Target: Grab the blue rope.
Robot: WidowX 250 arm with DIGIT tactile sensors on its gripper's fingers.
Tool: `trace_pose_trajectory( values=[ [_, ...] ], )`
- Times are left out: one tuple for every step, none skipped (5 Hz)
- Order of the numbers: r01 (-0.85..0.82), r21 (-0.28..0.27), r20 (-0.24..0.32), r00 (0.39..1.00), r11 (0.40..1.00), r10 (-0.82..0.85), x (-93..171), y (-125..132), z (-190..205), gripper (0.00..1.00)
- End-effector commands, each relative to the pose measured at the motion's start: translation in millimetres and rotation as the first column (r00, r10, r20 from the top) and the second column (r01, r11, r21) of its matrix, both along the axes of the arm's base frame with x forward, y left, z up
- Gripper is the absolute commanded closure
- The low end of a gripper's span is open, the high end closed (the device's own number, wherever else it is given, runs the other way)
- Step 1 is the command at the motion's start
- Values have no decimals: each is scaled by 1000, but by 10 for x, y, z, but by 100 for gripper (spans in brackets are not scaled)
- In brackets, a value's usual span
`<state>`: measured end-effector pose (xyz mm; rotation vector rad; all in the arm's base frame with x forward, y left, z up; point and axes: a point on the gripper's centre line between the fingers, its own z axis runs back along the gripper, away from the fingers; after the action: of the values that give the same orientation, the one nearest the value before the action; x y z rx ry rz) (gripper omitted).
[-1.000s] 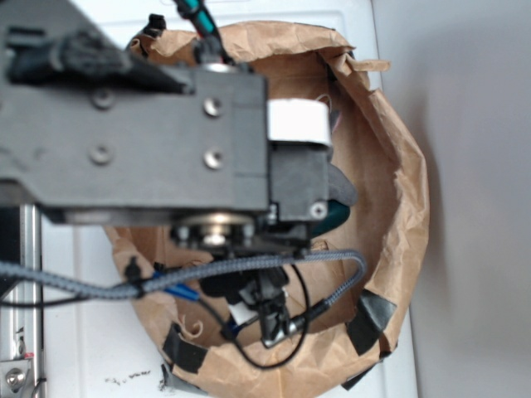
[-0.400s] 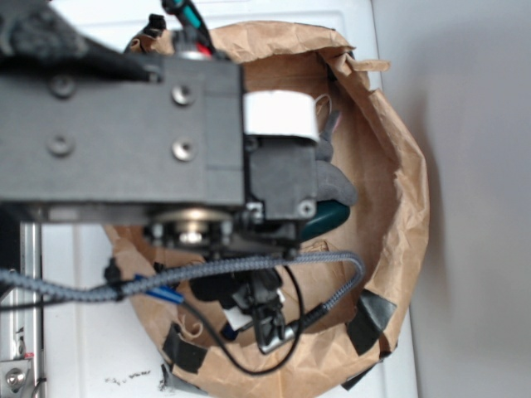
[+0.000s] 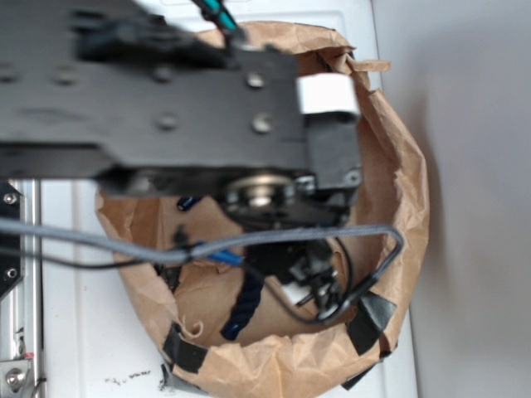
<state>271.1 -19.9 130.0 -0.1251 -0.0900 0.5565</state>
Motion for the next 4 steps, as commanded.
trace_pose_trajectory(
  values=[
    [-196, -36, -6, 981, 980, 196, -63, 100, -188, 0],
    [-290, -27, -6, 957, 957, 290, -123, 77, -366, 0],
    [-283, -22, 17, 959, 959, 283, -88, -18, -574, 0],
    [-203, -69, 69, 976, 977, 208, -53, -174, -818, 0]
  ],
)
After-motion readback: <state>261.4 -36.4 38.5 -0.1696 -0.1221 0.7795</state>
